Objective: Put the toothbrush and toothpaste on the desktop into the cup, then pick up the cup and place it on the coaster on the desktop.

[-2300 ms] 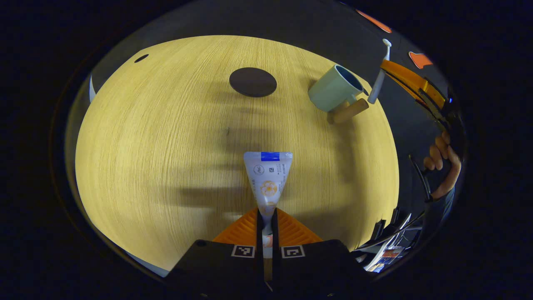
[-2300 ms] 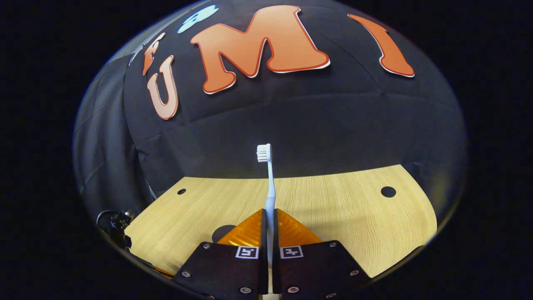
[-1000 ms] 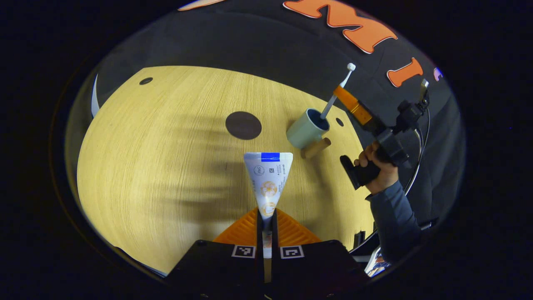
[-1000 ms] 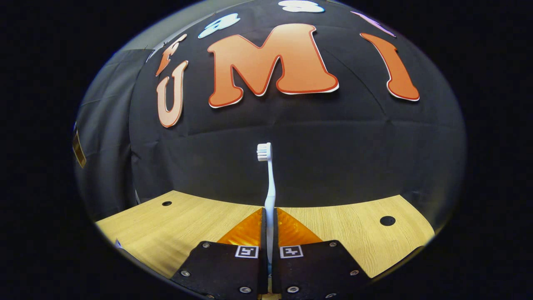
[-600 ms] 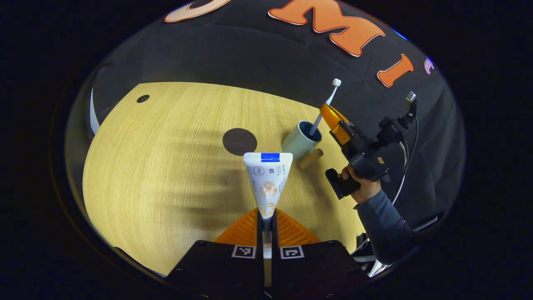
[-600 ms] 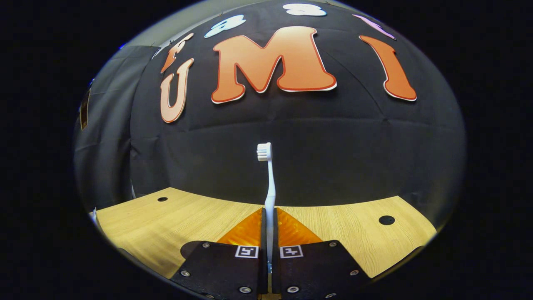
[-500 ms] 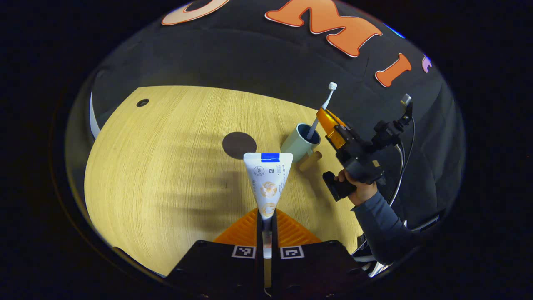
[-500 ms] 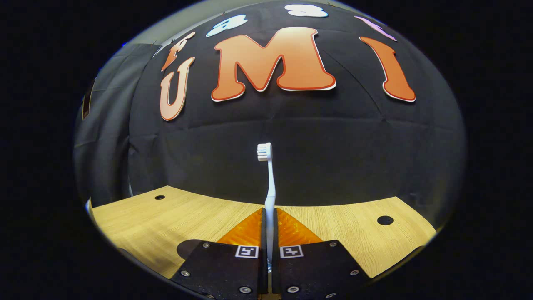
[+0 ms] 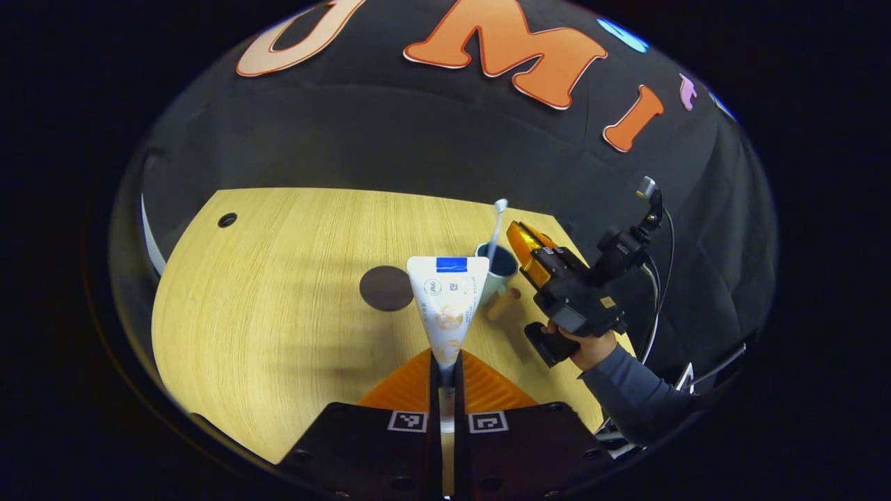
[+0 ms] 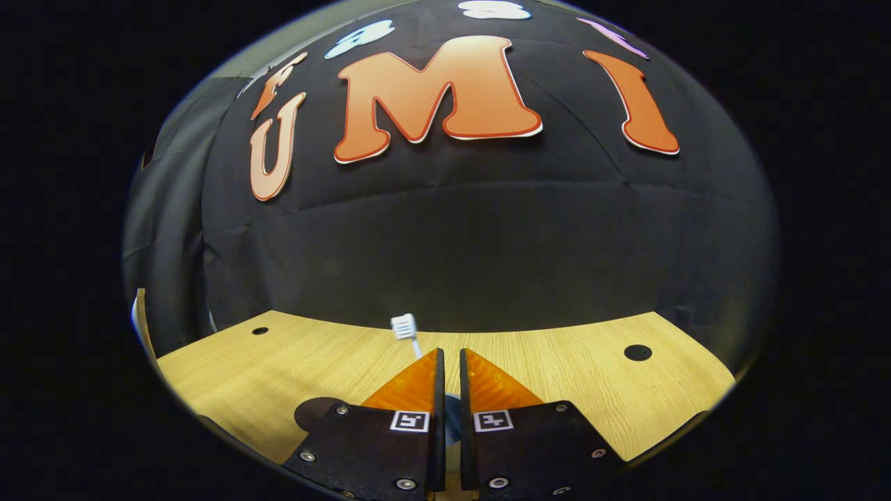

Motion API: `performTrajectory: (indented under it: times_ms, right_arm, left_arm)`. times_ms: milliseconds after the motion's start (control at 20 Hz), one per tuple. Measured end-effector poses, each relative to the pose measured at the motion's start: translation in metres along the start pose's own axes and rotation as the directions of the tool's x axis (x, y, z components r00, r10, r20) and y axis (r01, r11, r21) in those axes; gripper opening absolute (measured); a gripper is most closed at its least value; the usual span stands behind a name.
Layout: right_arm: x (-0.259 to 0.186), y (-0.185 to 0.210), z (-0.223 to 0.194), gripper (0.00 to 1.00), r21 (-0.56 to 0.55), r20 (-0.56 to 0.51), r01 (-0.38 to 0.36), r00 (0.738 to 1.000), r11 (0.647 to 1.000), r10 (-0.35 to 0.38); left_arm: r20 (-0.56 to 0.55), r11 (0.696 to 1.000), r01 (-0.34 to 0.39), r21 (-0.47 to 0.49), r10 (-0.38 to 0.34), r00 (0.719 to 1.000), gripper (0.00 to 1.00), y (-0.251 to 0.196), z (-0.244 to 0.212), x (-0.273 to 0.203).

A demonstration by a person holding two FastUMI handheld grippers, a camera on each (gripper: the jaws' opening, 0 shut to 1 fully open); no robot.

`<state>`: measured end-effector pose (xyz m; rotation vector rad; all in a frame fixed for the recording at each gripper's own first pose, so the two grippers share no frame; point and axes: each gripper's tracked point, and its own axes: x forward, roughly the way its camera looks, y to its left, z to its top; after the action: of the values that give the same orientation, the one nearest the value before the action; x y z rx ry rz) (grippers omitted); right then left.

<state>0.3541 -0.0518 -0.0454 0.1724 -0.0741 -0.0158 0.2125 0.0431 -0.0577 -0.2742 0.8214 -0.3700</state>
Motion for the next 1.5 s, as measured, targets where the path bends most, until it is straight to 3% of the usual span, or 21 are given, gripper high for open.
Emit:
performTrajectory:
  times_ms: [250, 450, 500, 750, 800, 900, 950, 1000, 1100, 1500]
  right_arm:
    - [-0.028, -0.01, -0.007, 0.12, 0.02, -0.102, -0.001, 0.995, 1.0, 0.003]
    - [-0.057, -0.024, -0.021, 0.33, 0.012, -0.207, 0.02, 0.978, 1.0, -0.017]
    - [-0.065, -0.026, -0.024, 0.42, 0.015, -0.227, 0.023, 0.974, 1.0, -0.019]
    - [-0.098, -0.029, -0.035, 0.66, 0.033, -0.296, 0.033, 0.955, 0.999, -0.022]
    - [-0.104, -0.029, -0.039, 0.6, 0.032, -0.311, 0.034, 0.95, 0.999, -0.022]
    - [-0.116, -0.029, -0.049, 0.69, 0.03, -0.34, 0.032, 0.94, 0.999, -0.02]
    - [-0.121, -0.028, -0.053, 0.65, 0.032, -0.354, 0.029, 0.935, 0.999, -0.015]
    - [-0.126, -0.027, -0.058, 0.73, 0.035, -0.369, 0.024, 0.929, 0.999, -0.01]
    - [-0.134, -0.025, -0.066, 0.77, 0.039, -0.39, 0.016, 0.921, 0.999, 0.001]
    - [-0.151, -0.035, -0.082, 0.79, 0.039, -0.406, -0.011, 0.914, 0.999, 0.026]
  left_arm:
    - [0.065, 0.999, 0.017, 0.028, -0.018, 0.998, 0.07, 0.014, 0.033, 0.035]
    - [0.165, 0.997, 0.039, 0.067, -0.05, 0.985, 0.07, 0.007, 0.067, 0.054]
    - [0.196, 0.996, 0.05, 0.08, -0.065, 0.979, 0.07, 0.002, 0.078, 0.059]
    - [0.337, 0.989, 0.099, 0.11, -0.131, 0.932, 0.07, -0.021, 0.129, 0.092]
    - [0.358, 0.988, 0.102, 0.112, -0.136, 0.924, 0.07, -0.023, 0.138, 0.097]
    - [0.396, 0.987, 0.108, 0.122, -0.148, 0.906, 0.07, -0.029, 0.154, 0.107]
    - [0.413, 0.986, 0.11, 0.129, -0.154, 0.897, 0.07, -0.034, 0.158, 0.111]
    - [0.43, 0.984, 0.113, 0.137, -0.161, 0.888, 0.07, -0.037, 0.157, 0.114]
    - [0.472, 0.982, 0.102, 0.159, -0.167, 0.866, 0.07, -0.041, 0.164, 0.123]
    - [0.6, 0.975, 0.054, 0.216, -0.176, 0.78, 0.07, -0.064, 0.159, 0.17]
